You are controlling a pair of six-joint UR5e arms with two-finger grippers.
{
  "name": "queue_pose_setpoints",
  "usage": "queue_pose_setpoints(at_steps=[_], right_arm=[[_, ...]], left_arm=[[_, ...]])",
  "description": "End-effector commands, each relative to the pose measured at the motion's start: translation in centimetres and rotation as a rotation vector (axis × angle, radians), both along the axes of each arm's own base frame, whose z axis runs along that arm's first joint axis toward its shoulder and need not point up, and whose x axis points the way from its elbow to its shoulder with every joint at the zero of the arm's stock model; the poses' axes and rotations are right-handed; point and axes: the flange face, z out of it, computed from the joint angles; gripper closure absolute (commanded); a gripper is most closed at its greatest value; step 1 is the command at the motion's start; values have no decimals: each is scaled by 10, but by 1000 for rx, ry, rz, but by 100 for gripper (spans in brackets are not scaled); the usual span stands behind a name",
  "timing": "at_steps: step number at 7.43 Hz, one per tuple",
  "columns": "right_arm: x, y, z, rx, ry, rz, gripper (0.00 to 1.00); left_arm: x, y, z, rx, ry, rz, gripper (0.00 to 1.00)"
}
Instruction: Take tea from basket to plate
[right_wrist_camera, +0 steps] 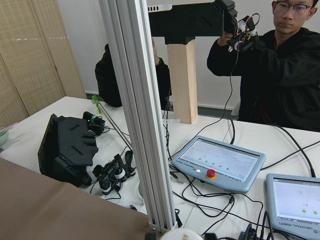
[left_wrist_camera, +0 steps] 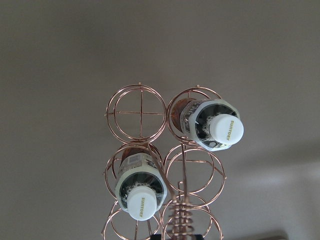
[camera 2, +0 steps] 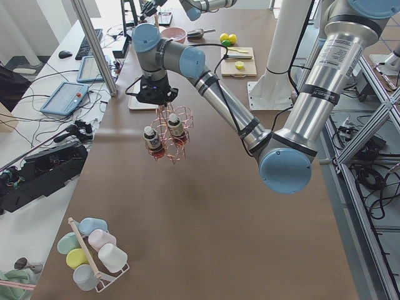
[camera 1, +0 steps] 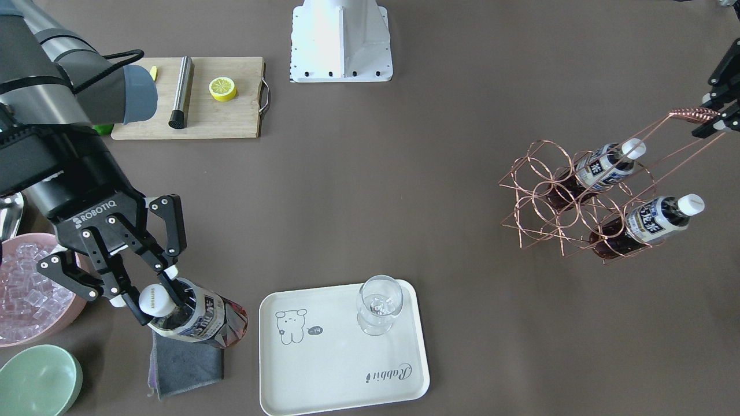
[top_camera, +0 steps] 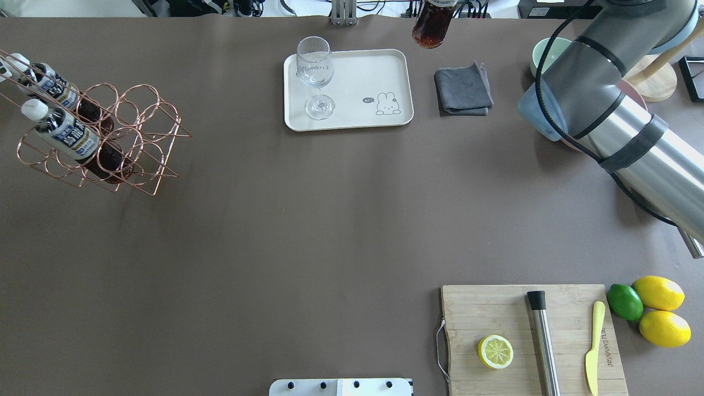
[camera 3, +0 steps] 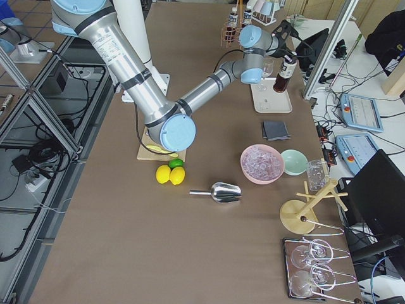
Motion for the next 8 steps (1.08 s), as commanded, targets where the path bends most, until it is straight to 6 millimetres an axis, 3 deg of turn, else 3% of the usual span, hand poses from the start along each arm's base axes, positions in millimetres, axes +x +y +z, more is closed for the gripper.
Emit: queue_pose_setpoints(at_steps=[1, 2, 3, 4, 6, 7, 8], right_arm=[[-75, 18, 2, -8, -8, 59, 100], [-100, 22, 11, -13, 2, 73, 100], [-116, 18, 19, -14, 3, 67, 100], [-128, 13, 26, -19, 11, 77, 100], [-152, 13, 36, -25, 21, 90, 100], [-162, 14, 40, -22, 21, 100, 100], [-169, 18, 44, -25, 26, 102, 100]], left_arm=[[-39, -17, 48, 125, -123, 138, 100], [-41, -23, 60, 141, -126, 170, 100], [-42, -43, 76, 153, -126, 215, 100], [-51, -64, 85, 133, -163, 219, 100], [-61, -82, 109, 113, -212, 212, 100], [-76, -104, 127, 106, -227, 188, 100], [-76, -136, 130, 34, -230, 159, 100]])
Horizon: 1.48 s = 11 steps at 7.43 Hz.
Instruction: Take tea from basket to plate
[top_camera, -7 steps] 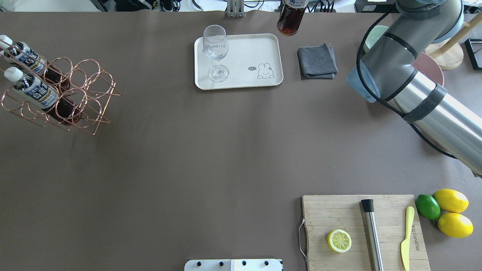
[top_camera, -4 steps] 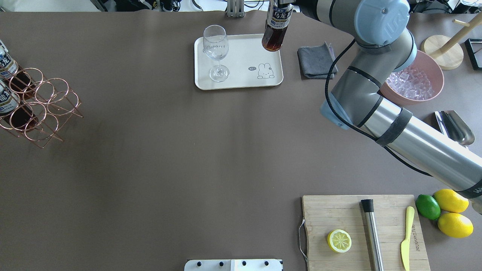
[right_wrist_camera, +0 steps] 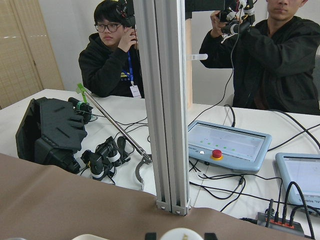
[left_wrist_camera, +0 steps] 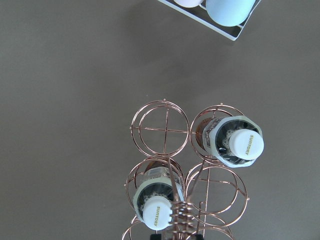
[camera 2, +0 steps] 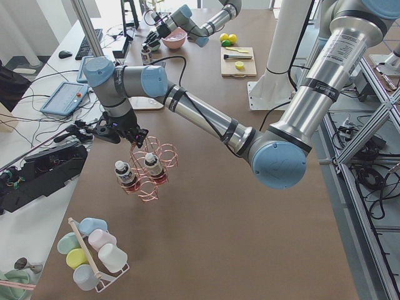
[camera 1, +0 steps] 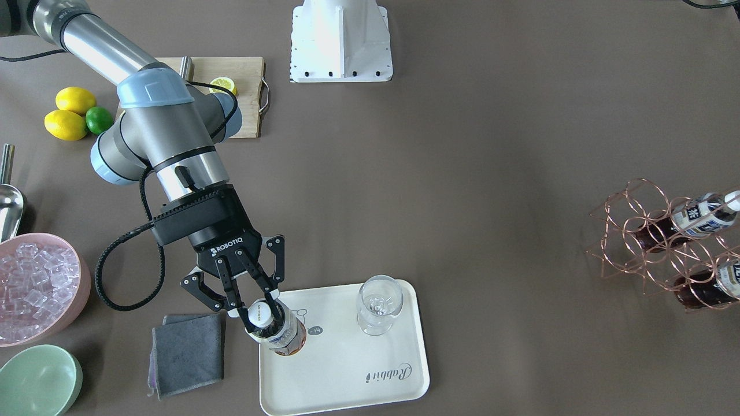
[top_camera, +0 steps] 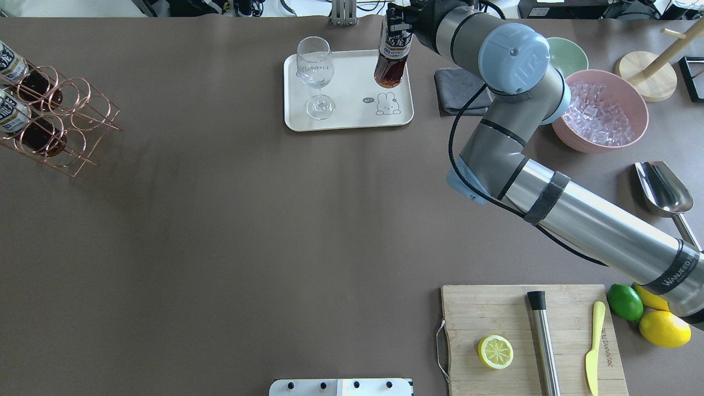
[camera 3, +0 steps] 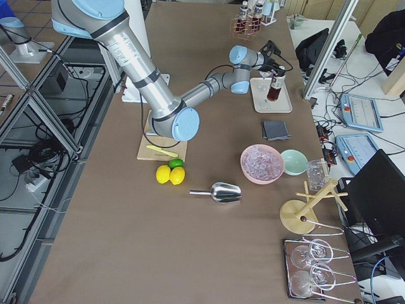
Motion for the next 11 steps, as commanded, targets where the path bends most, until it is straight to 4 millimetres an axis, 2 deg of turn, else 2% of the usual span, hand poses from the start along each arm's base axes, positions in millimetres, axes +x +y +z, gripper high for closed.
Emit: queue_pose_setpoints(at_steps=[1, 2, 3, 5, 10, 11], right_arm=[[-24, 7, 13, -5, 12, 14, 100], [-34, 11, 23, 9, 0, 21, 100], [-44, 17, 27, 15, -5, 25, 100], [-54, 25, 30, 15, -1, 31, 100], [-55, 32, 38, 26, -15, 30, 100], [-55, 32, 39, 27, -14, 30, 100]], left_arm=[[-10, -67, 26, -90, -35, -114, 100], [-11, -79, 36, -99, -67, -139, 100], [-11, -84, 36, -128, -70, -170, 100], [-12, -89, 26, -164, -70, -237, 100], [4, -98, 21, -205, -103, -299, 100], [17, -98, 21, -224, -107, -304, 100]])
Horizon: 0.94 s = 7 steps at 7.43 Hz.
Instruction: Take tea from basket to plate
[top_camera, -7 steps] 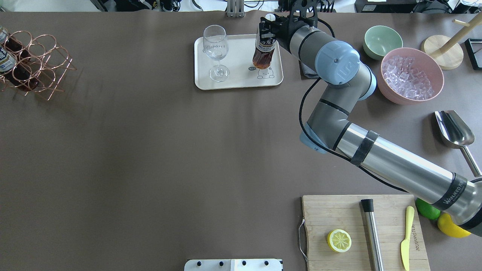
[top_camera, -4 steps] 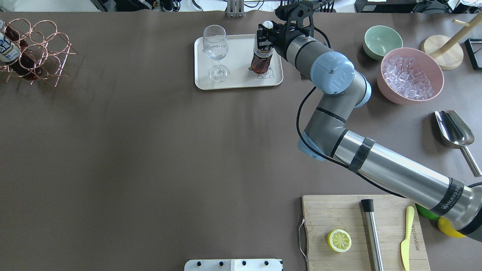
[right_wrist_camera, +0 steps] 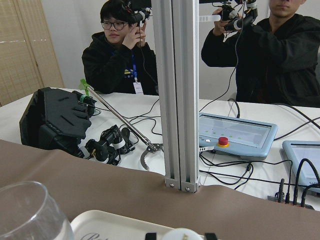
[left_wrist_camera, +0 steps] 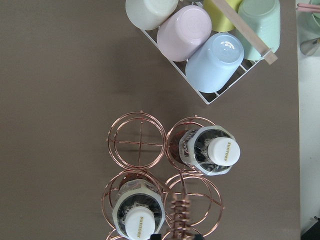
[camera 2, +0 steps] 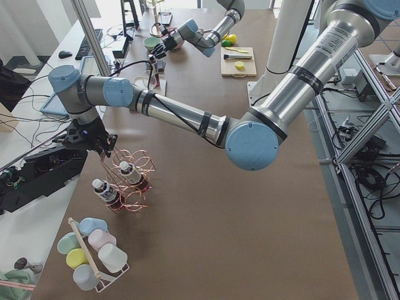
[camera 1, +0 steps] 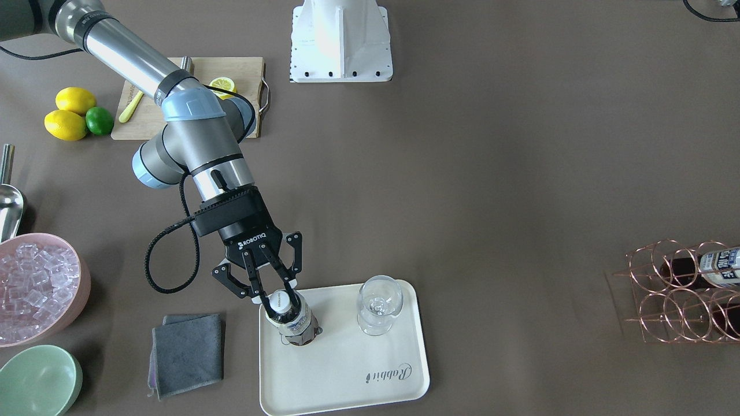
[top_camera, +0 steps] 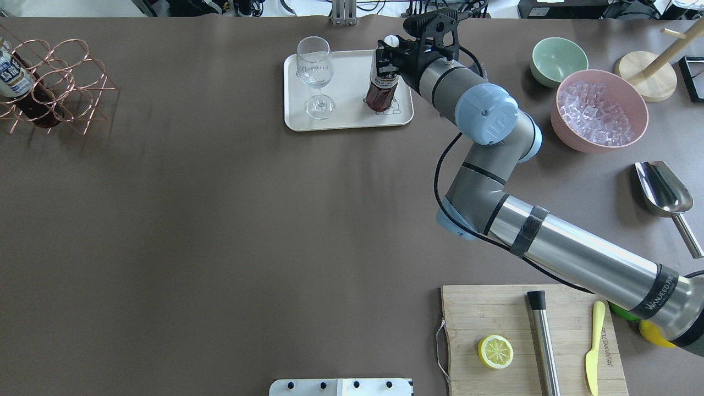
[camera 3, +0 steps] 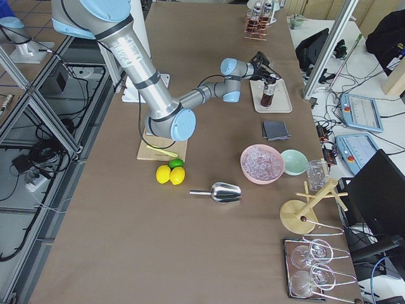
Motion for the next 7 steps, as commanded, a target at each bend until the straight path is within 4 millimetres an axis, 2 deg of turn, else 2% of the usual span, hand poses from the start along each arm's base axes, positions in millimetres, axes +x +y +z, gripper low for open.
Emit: queue_pose_setpoints(at_steps=[1, 2, 3, 6, 7], right_arm=[[0, 1, 2, 5, -3, 0, 100], [1, 1, -1, 7, -7, 0, 51], [1, 2, -2, 8, -8, 0, 1], [5, 1, -5, 14, -15, 4, 1], [12, -1, -8, 20, -20, 7, 1]], left_arm=[[30, -4, -4, -7, -32, 8, 100], [38, -5, -8, 0, -56, 15, 100], [36, -4, -9, 4, -51, 14, 1], [33, 2, -7, 21, -57, 22, 2], [26, 19, -12, 65, -57, 33, 2]])
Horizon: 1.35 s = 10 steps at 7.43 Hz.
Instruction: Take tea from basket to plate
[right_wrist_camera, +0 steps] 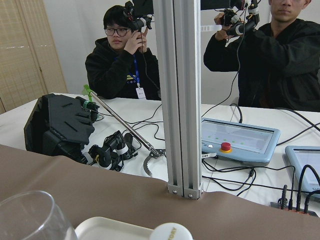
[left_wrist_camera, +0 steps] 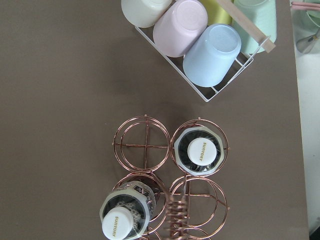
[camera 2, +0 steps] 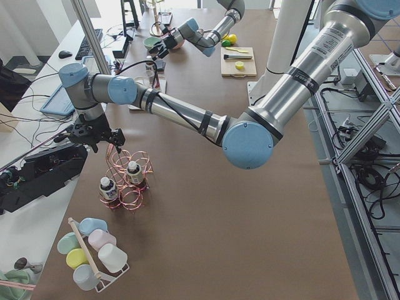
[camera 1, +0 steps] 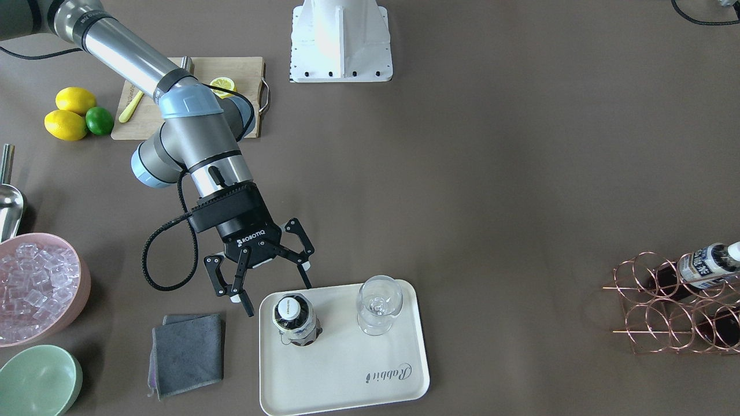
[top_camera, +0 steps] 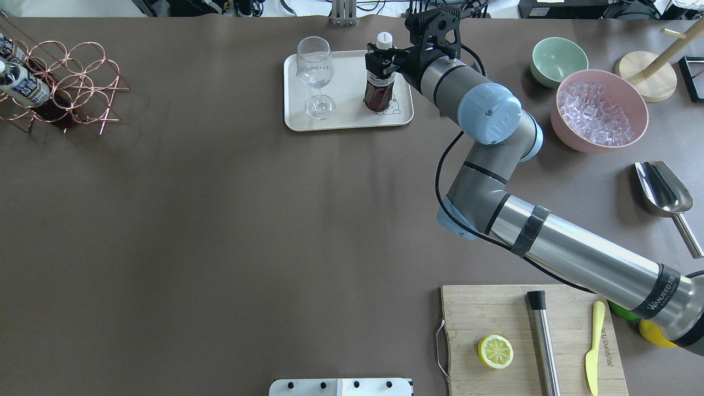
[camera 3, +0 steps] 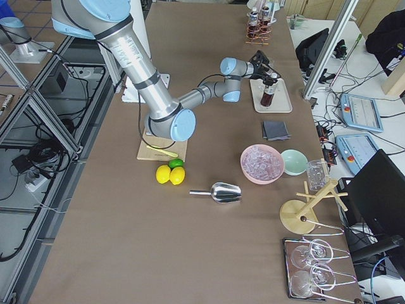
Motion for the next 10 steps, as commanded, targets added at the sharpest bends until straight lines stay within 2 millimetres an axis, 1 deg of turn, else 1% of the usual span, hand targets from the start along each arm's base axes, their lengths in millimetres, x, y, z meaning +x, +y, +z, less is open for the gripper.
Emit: queue_pose_setpoints(at_steps=[1, 2, 3, 4, 5, 6, 7, 8, 9, 10], right_arm=[[16, -6, -8, 11, -9, 12, 1], [29, -11, -11, 15, -14, -3, 1], [51, -18, -10, 16, -23, -38, 1], [82, -27, -3, 2, -16, -84, 1], [116, -27, 8, -28, 1, -150, 1], [148, -26, 33, -62, 12, -221, 1], [181, -26, 65, -110, 22, -304, 1], [204, -21, 98, -163, 28, -381, 1], [219, -14, 128, -223, 31, -448, 1], [239, -11, 155, -319, 38, -502, 1]], left_arm=[[-20, 43, -11, 96, -3, 64, 2], [-31, 68, -25, 133, -6, 125, 2], [-39, 114, -27, 212, -11, 205, 2], [-58, 171, -34, 299, -17, 269, 2], [-87, 199, -22, 333, -24, 296, 2], [-127, 236, 31, 410, -23, 450, 2], [-151, 280, 86, 490, 9, 609, 2], [-153, 317, 139, 532, 55, 726, 2], [-151, 329, 182, 560, 66, 773, 2], [-150, 328, 210, 598, 44, 787, 2]])
